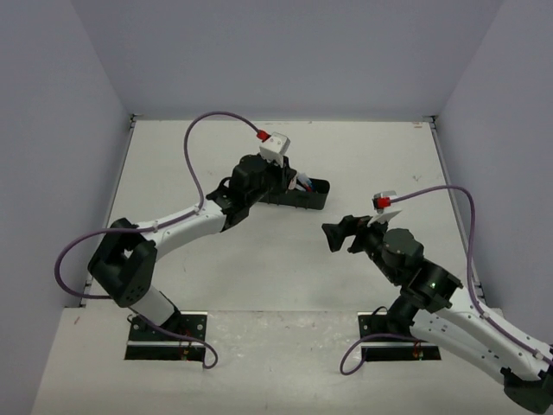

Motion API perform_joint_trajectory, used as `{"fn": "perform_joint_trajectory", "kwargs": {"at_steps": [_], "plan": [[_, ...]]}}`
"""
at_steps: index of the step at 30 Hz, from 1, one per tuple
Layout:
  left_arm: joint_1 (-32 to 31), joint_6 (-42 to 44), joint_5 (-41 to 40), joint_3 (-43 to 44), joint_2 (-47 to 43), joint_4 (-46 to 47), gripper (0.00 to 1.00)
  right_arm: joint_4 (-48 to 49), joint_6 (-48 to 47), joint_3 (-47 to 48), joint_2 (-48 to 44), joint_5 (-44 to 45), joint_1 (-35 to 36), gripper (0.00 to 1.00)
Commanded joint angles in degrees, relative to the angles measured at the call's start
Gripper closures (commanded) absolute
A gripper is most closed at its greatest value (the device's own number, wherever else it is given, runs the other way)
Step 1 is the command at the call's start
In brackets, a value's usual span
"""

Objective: Sort the stationery into containers
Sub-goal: Place the stapler in the storage box.

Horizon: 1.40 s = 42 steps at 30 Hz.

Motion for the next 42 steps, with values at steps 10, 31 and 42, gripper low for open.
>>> {"fn": "perform_joint_trajectory", "kwargs": {"at_steps": [10, 31, 42], "plan": [[12.43, 21.39, 43.41, 2.81, 5.47, 11.28, 1.0, -5.69, 0.48, 0.6, -7.85, -0.69, -0.09, 0.01], [16.49, 19.34, 57.41, 5.96, 14.15, 14.23, 1.0, -6.94, 0.69, 1.62, -6.84, -5.4, -0.05, 0.01], [18.62, 23.17, 62.48, 11.89, 15.83, 8.39, 1.0, -6.64, 0.39, 2.0, -5.23, -5.91, -0.1, 0.01]]}}
